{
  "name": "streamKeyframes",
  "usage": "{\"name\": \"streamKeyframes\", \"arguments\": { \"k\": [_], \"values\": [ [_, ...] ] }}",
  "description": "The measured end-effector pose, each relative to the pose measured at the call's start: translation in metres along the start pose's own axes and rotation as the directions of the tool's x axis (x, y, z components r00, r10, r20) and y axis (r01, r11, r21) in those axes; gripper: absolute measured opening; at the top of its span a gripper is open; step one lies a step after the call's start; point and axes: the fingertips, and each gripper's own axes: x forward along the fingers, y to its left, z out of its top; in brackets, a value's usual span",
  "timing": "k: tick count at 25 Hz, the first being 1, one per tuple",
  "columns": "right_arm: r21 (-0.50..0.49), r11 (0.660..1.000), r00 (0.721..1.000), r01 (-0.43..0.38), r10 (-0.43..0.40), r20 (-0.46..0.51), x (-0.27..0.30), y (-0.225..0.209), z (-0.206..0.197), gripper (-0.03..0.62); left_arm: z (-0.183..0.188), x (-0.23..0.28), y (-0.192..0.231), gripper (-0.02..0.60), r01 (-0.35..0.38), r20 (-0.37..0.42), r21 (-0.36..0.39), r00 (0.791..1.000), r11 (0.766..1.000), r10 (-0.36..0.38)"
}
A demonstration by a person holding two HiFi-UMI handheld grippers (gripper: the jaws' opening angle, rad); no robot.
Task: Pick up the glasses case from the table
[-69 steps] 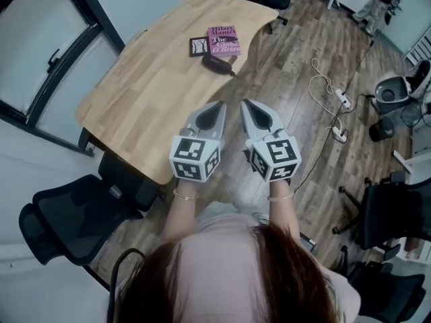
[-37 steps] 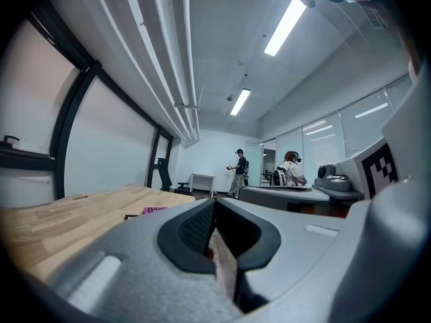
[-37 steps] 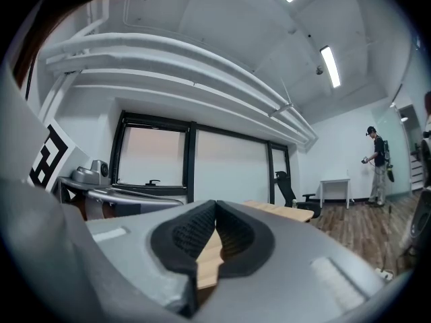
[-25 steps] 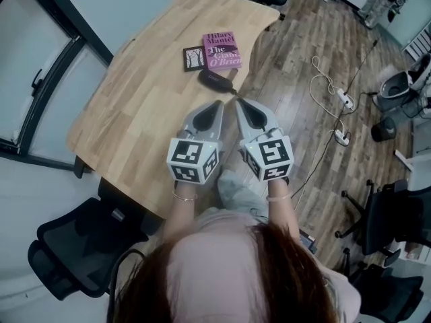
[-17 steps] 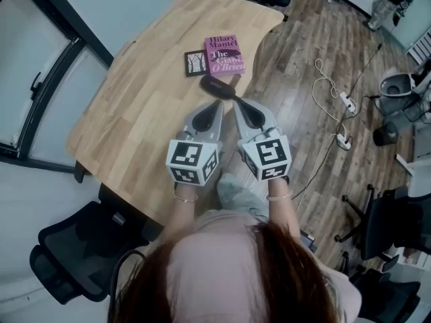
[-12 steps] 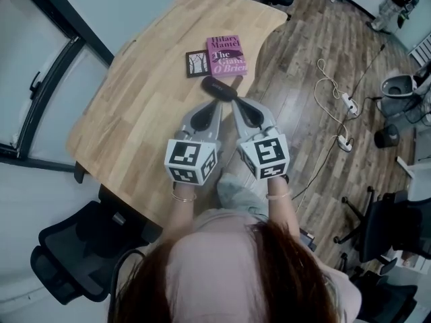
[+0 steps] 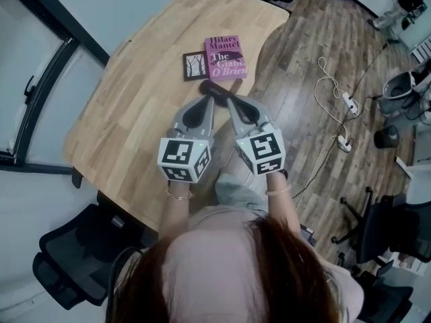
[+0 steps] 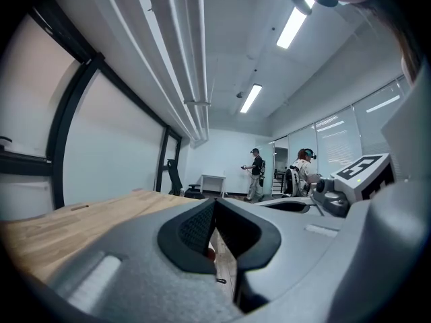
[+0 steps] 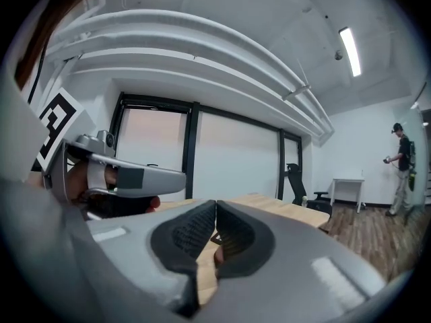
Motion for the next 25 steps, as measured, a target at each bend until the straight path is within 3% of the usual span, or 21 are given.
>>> {"name": "streamKeyframes", "arguments": {
  "k": [25],
  "values": [
    [-0.031,0.986,0.976,-0.165,0.159,-0.149,0.097,-0.027,-0.054,0.077,-0.012,0.076,0.065,0.008,-0.047,-0.019,-0.032,0.999,0.998,0.047]
  ]
}}
